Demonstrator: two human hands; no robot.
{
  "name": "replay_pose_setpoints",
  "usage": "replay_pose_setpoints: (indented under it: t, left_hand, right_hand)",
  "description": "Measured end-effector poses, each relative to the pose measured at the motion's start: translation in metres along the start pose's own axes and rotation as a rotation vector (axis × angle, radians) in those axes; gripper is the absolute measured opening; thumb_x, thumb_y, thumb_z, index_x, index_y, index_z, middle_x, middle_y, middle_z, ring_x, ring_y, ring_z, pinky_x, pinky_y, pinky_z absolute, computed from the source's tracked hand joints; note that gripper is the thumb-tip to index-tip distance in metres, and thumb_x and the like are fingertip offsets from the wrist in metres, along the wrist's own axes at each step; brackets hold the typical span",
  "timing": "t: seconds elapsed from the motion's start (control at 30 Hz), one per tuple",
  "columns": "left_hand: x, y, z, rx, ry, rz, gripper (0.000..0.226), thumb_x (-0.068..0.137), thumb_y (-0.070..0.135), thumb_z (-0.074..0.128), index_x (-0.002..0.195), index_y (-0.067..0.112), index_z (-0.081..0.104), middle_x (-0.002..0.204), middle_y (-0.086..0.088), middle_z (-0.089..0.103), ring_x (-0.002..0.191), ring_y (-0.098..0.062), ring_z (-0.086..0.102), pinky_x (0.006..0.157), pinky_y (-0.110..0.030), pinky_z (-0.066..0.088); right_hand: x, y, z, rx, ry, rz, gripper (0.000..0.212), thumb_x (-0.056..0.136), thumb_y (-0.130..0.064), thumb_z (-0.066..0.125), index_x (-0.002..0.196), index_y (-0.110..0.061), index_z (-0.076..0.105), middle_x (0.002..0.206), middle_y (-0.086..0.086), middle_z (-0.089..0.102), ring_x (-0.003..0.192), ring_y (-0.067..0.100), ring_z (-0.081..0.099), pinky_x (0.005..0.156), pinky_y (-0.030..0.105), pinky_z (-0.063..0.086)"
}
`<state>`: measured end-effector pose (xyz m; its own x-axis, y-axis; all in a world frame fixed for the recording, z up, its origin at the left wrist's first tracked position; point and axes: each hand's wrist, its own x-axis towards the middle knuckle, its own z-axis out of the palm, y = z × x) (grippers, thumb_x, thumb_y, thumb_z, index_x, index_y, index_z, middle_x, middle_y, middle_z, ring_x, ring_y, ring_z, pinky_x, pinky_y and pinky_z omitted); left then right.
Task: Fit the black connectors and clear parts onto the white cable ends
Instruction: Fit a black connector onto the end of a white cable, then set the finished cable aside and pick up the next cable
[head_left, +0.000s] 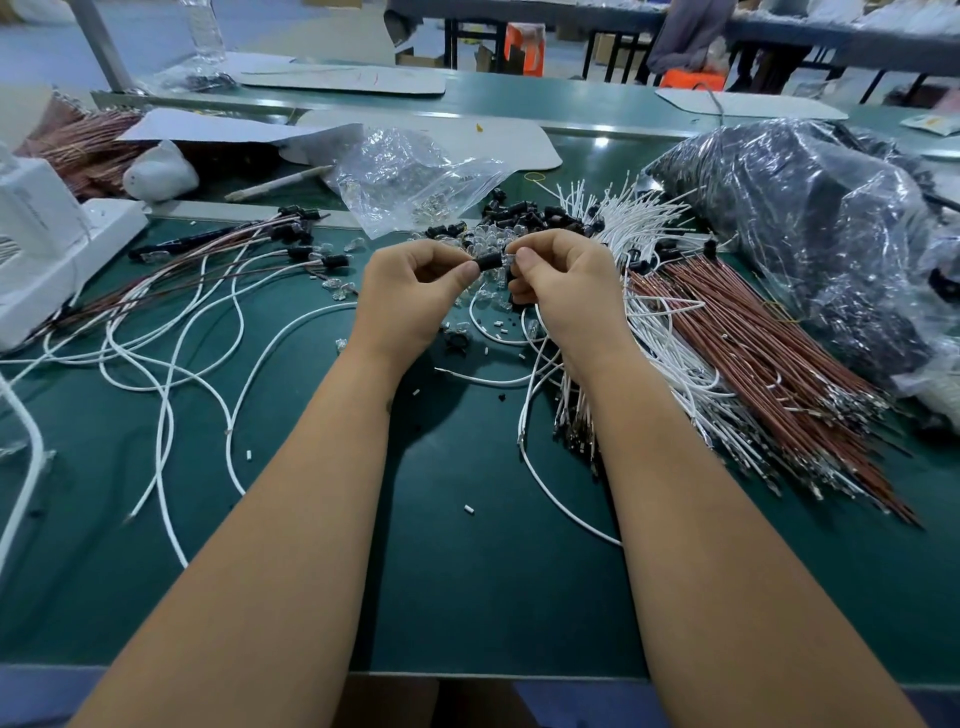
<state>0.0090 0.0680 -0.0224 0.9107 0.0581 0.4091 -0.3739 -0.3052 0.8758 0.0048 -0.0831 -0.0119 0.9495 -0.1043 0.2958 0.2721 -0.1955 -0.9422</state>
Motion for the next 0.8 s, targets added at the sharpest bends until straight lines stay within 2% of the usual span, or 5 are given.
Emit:
replay_pose_setpoints:
  t: [0.23,0.4,0.53,0.67,0.8]
  left_hand:
    - [-0.0018,-0.0009,0.0004,-0.037,-0.03,-0.009,0.004,0.083,0.008,0.073,0.086,0.01,0.072,0.068,0.007,0.064,0.057,0.006,0.054,0.061,-0.009,0.042]
    - [-0.0016,-0.0009,-0.0002,-0.057,-0.078,-0.001,0.006,0.083,0.007,0.072,0.089,0.007,0.071,0.073,0.0,0.065,0.064,-0.003,0.056,0.066,-0.015,0.047]
    - [-0.0004,-0.0027,0.0003,-0.045,-0.054,-0.008,0.003,0.084,0.01,0.072,0.086,0.008,0.071,0.068,0.006,0.063,0.058,0.003,0.053,0.062,-0.012,0.044]
    - [0.0,-0.004,0.0007,-0.043,-0.038,-0.014,0.003,0.084,0.013,0.073,0.082,0.011,0.071,0.063,0.011,0.061,0.054,0.006,0.051,0.058,-0.009,0.04]
    - [-0.0006,-0.0035,0.0005,-0.047,-0.05,-0.026,0.004,0.084,0.014,0.073,0.083,0.011,0.072,0.063,0.01,0.062,0.055,0.006,0.051,0.058,-0.009,0.041]
  right_hand:
    - [-0.0019,-0.0032,-0.0013,-0.065,-0.004,-0.017,0.024,0.093,-0.002,0.057,0.079,-0.019,0.065,0.072,0.0,0.064,0.054,-0.002,0.059,0.056,0.015,0.051]
    - [-0.0021,-0.0021,0.0004,-0.07,0.02,-0.01,0.019,0.093,-0.006,0.059,0.081,-0.018,0.065,0.072,-0.001,0.065,0.056,0.001,0.06,0.059,0.018,0.053]
    - [-0.0021,-0.0013,0.0001,-0.01,-0.012,0.009,0.016,0.092,-0.007,0.061,0.081,-0.019,0.066,0.069,-0.003,0.066,0.061,0.007,0.063,0.065,0.027,0.058]
    - [-0.0029,-0.001,0.0,0.014,-0.003,0.002,0.019,0.089,-0.003,0.064,0.08,-0.019,0.068,0.069,-0.003,0.067,0.062,0.006,0.065,0.063,0.022,0.056]
    - [-0.0032,-0.0017,0.0,-0.012,0.032,-0.025,0.022,0.088,-0.003,0.065,0.078,-0.022,0.067,0.068,-0.002,0.067,0.063,0.009,0.065,0.066,0.027,0.059]
